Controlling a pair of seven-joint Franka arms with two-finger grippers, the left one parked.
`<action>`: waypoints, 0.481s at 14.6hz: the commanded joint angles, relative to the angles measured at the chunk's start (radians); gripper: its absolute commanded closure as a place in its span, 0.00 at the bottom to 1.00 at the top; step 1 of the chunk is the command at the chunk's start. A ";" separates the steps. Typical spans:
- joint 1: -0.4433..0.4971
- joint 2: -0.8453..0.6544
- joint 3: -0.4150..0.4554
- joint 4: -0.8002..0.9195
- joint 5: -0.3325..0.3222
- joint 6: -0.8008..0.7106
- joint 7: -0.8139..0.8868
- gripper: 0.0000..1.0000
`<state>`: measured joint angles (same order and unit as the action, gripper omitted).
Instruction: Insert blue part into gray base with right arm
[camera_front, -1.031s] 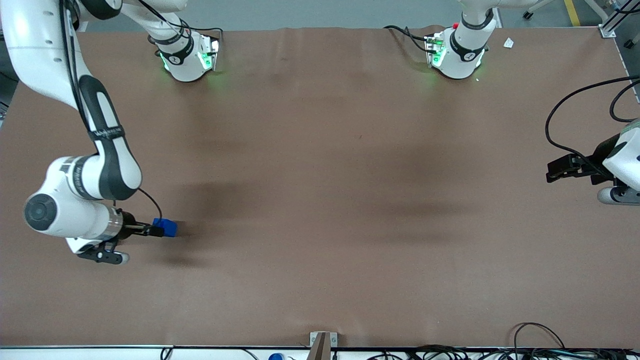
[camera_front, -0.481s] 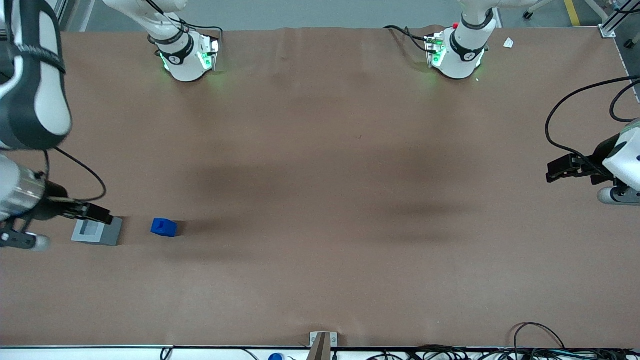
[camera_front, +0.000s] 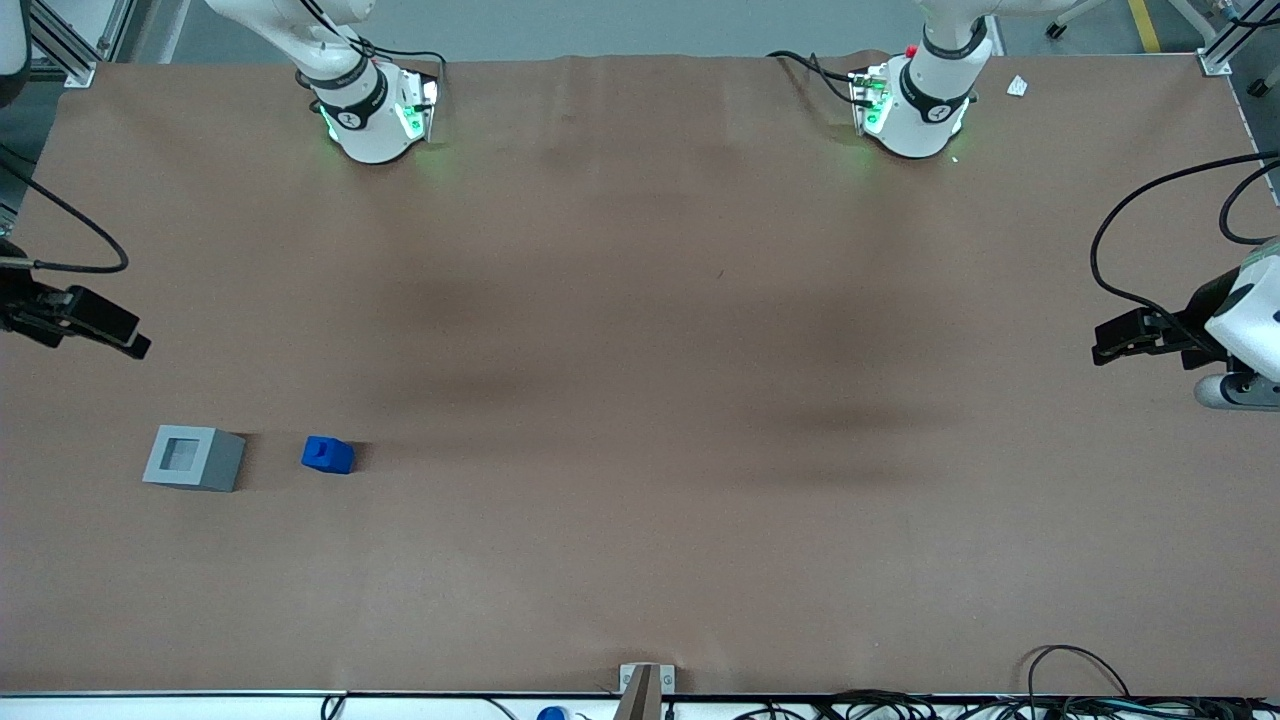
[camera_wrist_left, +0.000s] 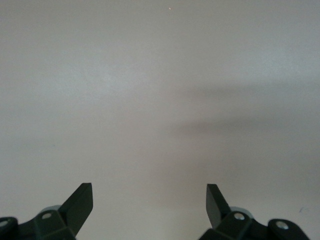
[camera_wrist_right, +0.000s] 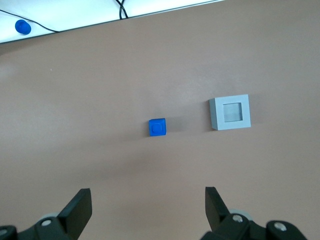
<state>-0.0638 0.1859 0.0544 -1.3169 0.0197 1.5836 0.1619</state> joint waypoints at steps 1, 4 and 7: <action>-0.036 -0.003 0.005 0.013 0.000 -0.019 -0.001 0.00; -0.051 -0.003 0.004 0.013 -0.006 -0.020 -0.036 0.00; -0.048 -0.003 0.011 0.013 -0.053 -0.036 -0.075 0.00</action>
<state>-0.1063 0.1861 0.0517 -1.3125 -0.0085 1.5744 0.1046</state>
